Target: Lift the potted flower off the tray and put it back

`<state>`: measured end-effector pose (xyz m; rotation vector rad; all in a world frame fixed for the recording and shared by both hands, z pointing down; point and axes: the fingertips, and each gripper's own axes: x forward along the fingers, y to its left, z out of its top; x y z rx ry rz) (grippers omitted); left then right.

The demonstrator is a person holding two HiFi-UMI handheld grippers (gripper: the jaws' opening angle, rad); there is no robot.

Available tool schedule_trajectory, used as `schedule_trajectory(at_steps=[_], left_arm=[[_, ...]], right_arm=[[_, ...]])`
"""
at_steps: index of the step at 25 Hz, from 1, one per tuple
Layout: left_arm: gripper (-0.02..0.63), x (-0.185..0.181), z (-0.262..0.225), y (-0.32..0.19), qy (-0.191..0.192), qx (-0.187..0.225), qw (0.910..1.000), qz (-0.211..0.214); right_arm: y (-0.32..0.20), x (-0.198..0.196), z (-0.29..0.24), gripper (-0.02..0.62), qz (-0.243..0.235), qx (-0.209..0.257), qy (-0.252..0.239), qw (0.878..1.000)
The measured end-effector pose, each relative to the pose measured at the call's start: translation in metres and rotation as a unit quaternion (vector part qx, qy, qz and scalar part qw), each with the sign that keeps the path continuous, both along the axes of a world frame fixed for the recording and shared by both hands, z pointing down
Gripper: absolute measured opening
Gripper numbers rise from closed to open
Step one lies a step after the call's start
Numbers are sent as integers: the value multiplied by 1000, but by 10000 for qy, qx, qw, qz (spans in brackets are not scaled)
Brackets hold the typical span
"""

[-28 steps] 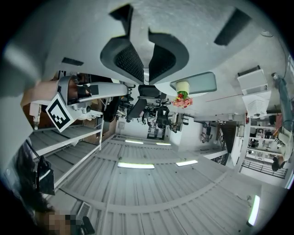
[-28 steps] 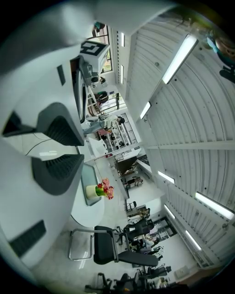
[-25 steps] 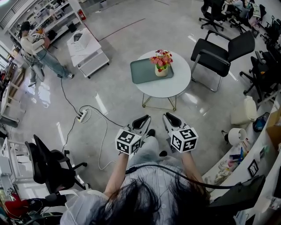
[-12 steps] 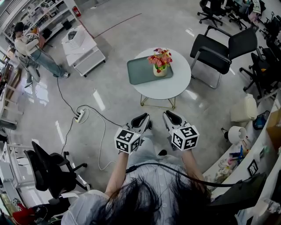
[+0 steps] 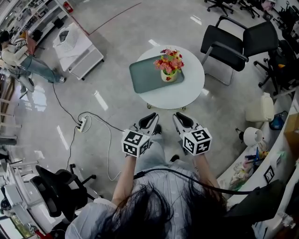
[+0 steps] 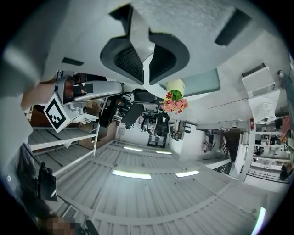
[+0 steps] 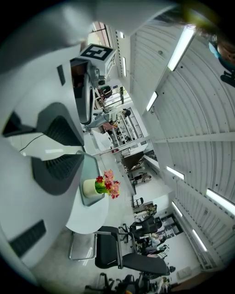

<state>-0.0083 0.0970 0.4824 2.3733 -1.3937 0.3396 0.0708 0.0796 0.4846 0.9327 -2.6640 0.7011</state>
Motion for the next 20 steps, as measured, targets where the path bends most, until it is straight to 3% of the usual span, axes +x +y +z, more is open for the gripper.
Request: schedule_trajectory(at_steps=[20], left_arm=[[41, -78, 19, -107, -40, -241, 9983, 527]], right_arm=[[-100, -63, 17, 72, 497, -384, 375, 9973]])
